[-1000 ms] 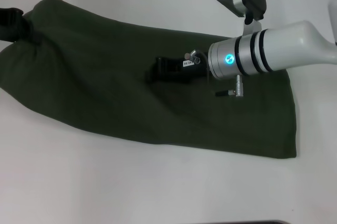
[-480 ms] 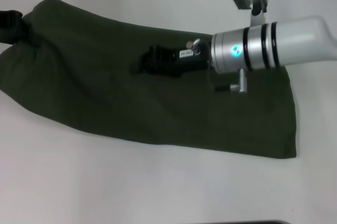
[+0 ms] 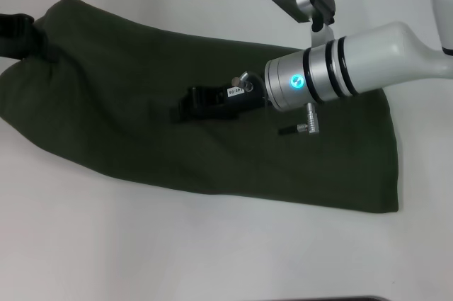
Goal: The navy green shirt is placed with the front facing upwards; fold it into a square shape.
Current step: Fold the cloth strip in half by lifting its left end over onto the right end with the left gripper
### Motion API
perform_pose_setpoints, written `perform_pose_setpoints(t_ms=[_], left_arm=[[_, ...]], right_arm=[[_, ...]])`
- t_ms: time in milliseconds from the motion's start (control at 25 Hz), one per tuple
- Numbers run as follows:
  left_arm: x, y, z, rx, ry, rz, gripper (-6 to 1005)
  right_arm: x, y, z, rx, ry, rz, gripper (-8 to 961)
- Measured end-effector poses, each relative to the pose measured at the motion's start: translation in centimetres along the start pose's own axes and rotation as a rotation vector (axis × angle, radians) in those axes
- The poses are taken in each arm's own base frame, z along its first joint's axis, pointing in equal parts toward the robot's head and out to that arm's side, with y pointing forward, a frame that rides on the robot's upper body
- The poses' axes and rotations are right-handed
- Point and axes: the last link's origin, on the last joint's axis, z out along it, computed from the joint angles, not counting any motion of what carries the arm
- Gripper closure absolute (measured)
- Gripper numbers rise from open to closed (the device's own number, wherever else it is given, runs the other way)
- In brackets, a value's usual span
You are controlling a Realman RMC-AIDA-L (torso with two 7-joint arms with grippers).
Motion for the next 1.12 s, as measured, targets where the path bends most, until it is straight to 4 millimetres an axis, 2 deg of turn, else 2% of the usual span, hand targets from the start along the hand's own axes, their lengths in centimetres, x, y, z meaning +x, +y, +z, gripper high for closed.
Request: perform_pose_setpoints(t_ms=[600, 880, 1120], left_arm=[[0.1, 1.6, -1.5, -0.073, 0.034, 0.047, 930], [0.2, 2.8, -1.7, -0.156, 0.048, 0.085, 930], [0.1, 2.5, -1.7, -0.155, 0.050, 0.077, 930]], right_arm=[[-2.1, -0.2, 0.5, 0.134, -0.034, -0.066, 936], [-2.1, -0.4, 0.4, 0.142, -0.042, -0.071, 937], [-1.8, -0.6, -0.2, 0.096, -0.049, -0.038, 938]])
